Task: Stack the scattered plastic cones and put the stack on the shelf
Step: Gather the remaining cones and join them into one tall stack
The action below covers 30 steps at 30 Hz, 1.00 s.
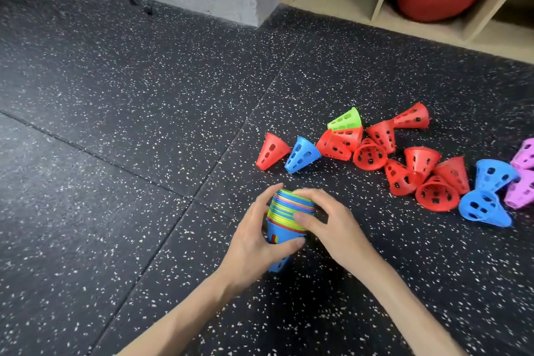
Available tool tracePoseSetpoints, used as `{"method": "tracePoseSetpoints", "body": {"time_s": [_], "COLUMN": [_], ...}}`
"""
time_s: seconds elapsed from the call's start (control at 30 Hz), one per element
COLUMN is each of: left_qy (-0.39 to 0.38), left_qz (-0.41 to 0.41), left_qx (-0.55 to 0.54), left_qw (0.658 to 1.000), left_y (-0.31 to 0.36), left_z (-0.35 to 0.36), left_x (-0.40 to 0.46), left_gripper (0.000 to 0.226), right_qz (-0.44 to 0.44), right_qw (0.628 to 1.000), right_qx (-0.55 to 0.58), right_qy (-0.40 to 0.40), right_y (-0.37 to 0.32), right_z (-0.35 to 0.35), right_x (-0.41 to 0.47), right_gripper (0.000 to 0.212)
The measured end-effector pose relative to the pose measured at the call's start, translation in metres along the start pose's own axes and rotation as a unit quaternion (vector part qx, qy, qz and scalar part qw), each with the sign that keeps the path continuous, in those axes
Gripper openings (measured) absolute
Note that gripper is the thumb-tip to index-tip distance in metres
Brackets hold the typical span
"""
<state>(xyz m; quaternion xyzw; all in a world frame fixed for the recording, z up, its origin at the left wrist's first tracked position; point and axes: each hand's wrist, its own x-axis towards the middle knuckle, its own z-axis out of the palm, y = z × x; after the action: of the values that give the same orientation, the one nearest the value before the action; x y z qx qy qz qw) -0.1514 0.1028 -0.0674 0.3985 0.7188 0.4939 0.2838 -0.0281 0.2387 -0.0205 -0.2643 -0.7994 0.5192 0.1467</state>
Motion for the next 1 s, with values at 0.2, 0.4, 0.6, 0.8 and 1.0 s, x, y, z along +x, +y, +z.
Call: {"method": "tracePoseSetpoints", "body": {"time_s": [0.2,0.4,0.6,0.8,1.0], "left_qy": [0.02,0.009,0.018,0.024,0.017], "left_qz": [-0.023,-0.017,-0.006,-0.008,-0.01], "left_qx": [-0.03,-0.003,-0.019,0.012,0.024], "left_qw": [0.999,1.0,1.0,1.0,1.0], "left_y": [-0.013,-0.03,-0.039,-0.04,-0.042], "left_z": [0.01,0.012,0.012,0.008,0.009], "left_x": [0.025,0.033,0.031,0.034,0.034], "left_gripper": [0.091,0.092,0.092,0.091,0.093], "right_qz": [0.018,0.006,0.042,0.051,0.015], "right_qw": [0.994,0.983,0.965,0.977,0.978], "right_qx": [0.017,-0.114,-0.216,-0.084,0.048], "right_qy": [0.108,0.147,0.144,0.19,0.2], "right_y": [0.025,0.042,0.049,0.04,0.027], "right_z": [-0.009,-0.025,-0.024,-0.015,-0.019], "right_x": [0.032,0.083,0.116,0.115,0.094], "right_gripper": [0.033,0.032,0.026,0.028,0.025]}}
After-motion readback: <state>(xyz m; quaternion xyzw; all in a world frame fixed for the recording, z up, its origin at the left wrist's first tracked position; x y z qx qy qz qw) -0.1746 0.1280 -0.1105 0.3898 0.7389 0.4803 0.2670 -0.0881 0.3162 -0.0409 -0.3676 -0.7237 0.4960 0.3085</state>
